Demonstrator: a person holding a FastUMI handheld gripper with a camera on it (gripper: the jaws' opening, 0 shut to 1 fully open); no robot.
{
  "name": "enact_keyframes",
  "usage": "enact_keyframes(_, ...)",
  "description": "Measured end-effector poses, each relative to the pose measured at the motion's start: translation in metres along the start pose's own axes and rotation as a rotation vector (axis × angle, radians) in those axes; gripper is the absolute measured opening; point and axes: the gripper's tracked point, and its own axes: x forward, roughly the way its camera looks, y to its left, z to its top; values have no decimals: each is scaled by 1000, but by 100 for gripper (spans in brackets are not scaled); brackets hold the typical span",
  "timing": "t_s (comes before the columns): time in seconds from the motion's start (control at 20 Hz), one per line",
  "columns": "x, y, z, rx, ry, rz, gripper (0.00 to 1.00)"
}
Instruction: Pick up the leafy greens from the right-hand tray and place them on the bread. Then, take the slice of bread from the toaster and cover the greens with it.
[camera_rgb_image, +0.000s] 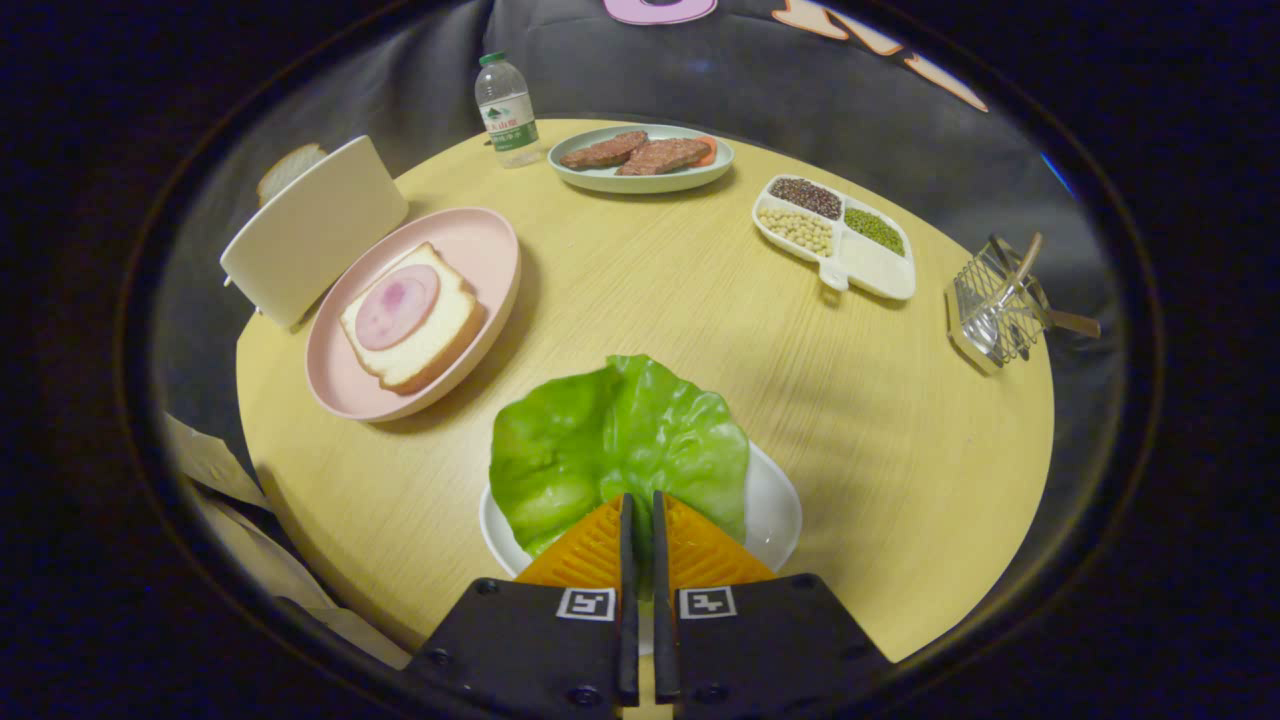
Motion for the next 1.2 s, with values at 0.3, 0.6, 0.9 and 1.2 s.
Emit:
enact_keyframes(0.3, -8, 4, -6, -73, 25, -22, 3)
enact_keyframes(0.6, -20, 0, -3, -184, -21, -61, 63)
enact_keyframes(0.9, -21, -18, -12, -163, 6, -99, 99)
enact_keyframes(1.2, -12, -15, -31, 18, 102, -10, 96)
